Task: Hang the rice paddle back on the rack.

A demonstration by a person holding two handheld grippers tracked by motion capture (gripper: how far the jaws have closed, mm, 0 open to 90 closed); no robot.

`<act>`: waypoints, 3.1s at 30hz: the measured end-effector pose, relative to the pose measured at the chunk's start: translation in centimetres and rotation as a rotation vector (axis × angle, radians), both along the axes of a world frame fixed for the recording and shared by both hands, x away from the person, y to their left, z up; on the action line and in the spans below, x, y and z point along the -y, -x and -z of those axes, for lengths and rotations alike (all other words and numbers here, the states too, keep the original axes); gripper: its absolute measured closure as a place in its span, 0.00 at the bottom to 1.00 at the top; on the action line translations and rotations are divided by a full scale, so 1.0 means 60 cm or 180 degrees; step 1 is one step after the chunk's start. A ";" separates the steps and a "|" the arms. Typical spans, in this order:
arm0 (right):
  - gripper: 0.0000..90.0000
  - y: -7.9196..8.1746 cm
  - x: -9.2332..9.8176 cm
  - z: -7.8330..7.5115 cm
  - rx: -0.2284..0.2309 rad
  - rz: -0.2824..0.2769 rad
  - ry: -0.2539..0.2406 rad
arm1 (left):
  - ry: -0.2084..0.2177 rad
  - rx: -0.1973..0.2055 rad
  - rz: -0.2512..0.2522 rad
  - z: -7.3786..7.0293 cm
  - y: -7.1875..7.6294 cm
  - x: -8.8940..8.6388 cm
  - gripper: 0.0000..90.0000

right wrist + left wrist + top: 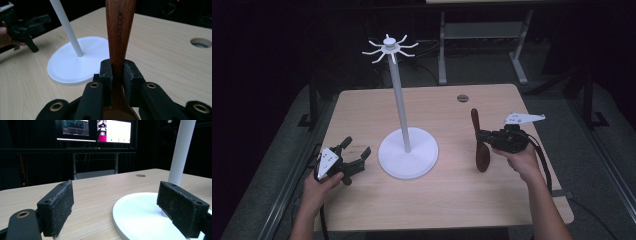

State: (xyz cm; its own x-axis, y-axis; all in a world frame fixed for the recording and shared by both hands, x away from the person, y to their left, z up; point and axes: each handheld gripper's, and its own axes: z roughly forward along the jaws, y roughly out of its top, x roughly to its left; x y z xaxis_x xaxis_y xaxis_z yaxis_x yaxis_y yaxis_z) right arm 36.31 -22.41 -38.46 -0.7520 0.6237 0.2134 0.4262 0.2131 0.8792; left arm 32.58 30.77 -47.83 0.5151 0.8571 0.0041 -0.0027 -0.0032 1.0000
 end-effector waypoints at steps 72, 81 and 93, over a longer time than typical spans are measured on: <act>0.87 -0.019 -0.178 -0.269 0.0941 -0.0950 -0.0474 | 0.0028 0.0003 0.0004 0.000 0.000 0.001 0.15; 0.87 -0.021 -0.195 -0.284 0.0983 -0.1000 -0.0473 | 0.0032 0.0006 0.0007 0.000 0.000 0.001 0.15; 0.87 -0.031 -0.217 -0.289 0.0976 -0.1007 -0.0430 | 0.0031 0.0005 0.0009 0.000 0.000 0.001 0.15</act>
State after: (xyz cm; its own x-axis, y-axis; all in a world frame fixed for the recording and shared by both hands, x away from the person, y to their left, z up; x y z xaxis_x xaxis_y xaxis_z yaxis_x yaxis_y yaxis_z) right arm 38.15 -9.42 -21.12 -0.9420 0.3352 0.0148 0.0744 0.1656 0.9834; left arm 32.61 30.71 -47.80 0.5176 0.8556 -0.0034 -0.0043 0.0066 1.0000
